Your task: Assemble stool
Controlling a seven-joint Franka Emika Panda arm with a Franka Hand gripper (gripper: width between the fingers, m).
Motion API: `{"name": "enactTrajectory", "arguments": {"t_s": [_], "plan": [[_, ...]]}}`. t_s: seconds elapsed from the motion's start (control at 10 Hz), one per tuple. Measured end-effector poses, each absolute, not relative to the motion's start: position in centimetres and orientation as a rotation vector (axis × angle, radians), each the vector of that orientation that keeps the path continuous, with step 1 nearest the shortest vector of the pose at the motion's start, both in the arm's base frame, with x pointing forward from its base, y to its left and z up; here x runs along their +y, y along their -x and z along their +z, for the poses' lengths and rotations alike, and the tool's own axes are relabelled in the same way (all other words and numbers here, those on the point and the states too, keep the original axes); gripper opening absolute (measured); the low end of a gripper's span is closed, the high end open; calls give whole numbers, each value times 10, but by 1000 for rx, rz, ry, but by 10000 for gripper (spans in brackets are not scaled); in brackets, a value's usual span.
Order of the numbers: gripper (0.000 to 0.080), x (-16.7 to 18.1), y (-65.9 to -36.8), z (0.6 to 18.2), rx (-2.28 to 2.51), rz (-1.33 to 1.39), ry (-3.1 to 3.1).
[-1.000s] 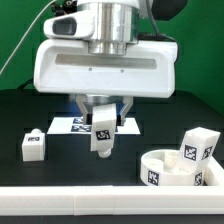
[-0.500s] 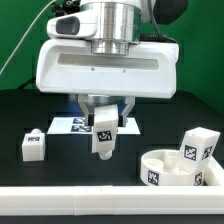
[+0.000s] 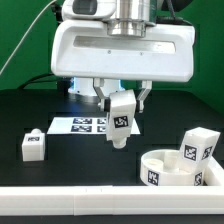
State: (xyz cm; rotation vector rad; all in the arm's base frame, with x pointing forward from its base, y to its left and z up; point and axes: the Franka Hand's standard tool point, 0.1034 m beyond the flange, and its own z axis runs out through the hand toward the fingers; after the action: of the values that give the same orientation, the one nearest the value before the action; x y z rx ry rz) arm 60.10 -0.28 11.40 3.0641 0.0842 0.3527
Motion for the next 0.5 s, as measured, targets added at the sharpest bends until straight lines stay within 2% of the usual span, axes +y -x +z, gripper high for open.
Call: {"name": "enactTrajectory", "arguments": {"t_s": [0.1,0.3,0.4,0.5], "plan": [[327,-3,-604,116,84,402,-3055],[327,2,-607,115,154,667,-2976],[327,10,-603,111,233,650,-2967],[327,18,-608,115,287,661,-2956]]}}
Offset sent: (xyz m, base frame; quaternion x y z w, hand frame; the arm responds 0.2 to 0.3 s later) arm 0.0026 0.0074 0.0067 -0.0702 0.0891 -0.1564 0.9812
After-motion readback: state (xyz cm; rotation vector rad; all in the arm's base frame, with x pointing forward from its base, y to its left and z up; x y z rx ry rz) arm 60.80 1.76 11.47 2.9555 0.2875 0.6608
